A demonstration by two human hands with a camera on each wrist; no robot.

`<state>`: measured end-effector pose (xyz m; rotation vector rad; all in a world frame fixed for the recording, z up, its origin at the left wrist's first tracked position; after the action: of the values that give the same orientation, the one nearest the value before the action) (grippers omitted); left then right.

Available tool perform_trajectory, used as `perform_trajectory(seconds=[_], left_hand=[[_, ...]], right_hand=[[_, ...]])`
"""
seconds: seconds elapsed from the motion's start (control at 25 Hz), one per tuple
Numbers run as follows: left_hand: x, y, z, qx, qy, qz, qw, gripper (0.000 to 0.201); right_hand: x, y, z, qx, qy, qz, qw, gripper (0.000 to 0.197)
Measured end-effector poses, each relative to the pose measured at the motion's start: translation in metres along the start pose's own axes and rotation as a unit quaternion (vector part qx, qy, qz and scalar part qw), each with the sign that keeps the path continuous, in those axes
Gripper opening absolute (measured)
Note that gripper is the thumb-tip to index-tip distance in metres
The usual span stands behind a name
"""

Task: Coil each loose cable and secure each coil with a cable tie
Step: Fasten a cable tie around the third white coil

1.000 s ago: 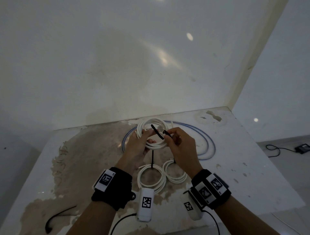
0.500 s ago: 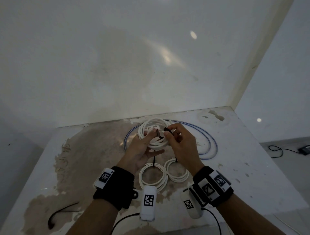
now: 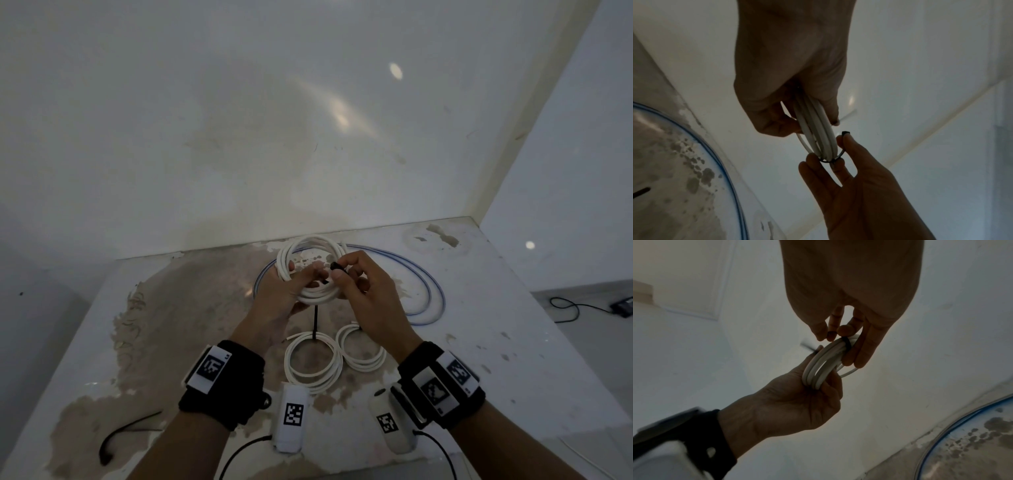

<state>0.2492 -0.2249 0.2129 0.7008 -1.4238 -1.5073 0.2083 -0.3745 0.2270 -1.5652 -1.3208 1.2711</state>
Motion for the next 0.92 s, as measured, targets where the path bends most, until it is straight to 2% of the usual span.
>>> perform_trajectory(seconds=[0.16, 0.4, 0.56, 0.72, 0.8, 0.92], left_hand=[[-0.001, 0.008, -0.004, 0.041, -0.019, 0.022, 0.999, 0.013], [0.004, 0.01, -0.007, 0.047, -0.07, 0.069, 0.994, 0.016], [0.002, 0.004, -0.008, 0.032, -0.047, 0.121, 0.991, 0.017], [0.008, -0.009, -0.006, -0.011, -0.029, 0.242, 0.97, 0.035], [0.015, -0.01, -0.006, 0.004, -0.025, 0.268, 0.963, 0.04], [0.02, -0.013, -0.002, 0.037, -0.011, 0.246, 0.969, 0.032]], right_hand=[[0.003, 0.005, -0.002, 0.016, -0.004, -0.017, 1.0, 0.004], [0.0, 0.012, -0.002, 0.02, 0.033, -0.032, 0.999, 0.01], [0.003, 0.01, -0.003, 0.02, 0.015, -0.039, 0.999, 0.017], [0.008, 0.009, -0.005, 0.02, 0.038, -0.009, 0.999, 0.017], [0.009, 0.01, -0.006, 0.022, 0.064, 0.011, 0.998, 0.015], [0.003, 0.008, -0.007, 0.016, 0.087, 0.02, 0.996, 0.01]])
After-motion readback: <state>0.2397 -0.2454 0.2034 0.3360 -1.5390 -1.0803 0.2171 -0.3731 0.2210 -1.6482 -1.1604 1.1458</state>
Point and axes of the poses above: each hand's wrist, its own z-axis away from the middle knuckle, its own x-axis out of the palm, y = z × x, the point moved 8 cm from there along -z, towards the middle knuckle, and after that the axes turned 14 degrees about -y, right-handed, at the moved point
